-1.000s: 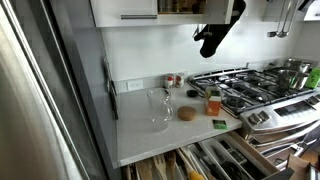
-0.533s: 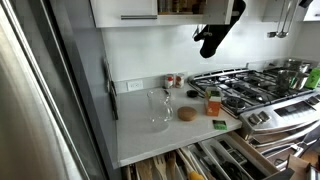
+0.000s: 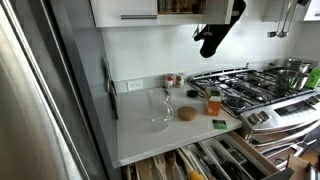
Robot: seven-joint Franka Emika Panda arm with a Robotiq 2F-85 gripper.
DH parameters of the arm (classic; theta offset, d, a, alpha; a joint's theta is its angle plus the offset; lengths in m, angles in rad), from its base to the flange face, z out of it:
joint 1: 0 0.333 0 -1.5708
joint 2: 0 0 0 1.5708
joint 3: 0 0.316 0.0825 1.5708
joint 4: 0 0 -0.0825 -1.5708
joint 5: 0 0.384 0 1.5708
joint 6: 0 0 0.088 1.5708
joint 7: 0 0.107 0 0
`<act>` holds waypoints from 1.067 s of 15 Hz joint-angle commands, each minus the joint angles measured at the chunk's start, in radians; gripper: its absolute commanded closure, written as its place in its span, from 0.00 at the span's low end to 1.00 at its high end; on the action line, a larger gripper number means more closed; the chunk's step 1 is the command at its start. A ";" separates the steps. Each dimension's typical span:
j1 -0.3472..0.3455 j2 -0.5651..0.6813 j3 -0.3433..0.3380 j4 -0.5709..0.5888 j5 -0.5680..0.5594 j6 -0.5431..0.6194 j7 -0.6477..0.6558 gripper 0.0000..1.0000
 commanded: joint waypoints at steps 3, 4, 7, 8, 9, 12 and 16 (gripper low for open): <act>0.083 0.036 0.109 -0.010 0.011 0.162 0.182 0.00; 0.092 0.051 0.129 -0.006 0.001 0.188 0.210 0.00; 0.099 0.116 0.190 0.018 -0.046 0.269 0.295 0.00; 0.091 0.142 0.209 0.027 -0.075 0.300 0.326 0.00; 0.084 0.173 0.225 0.041 -0.106 0.329 0.353 0.00; 0.071 0.260 0.258 0.090 -0.197 0.376 0.448 0.00; 0.098 0.288 0.242 0.096 -0.241 0.384 0.485 0.00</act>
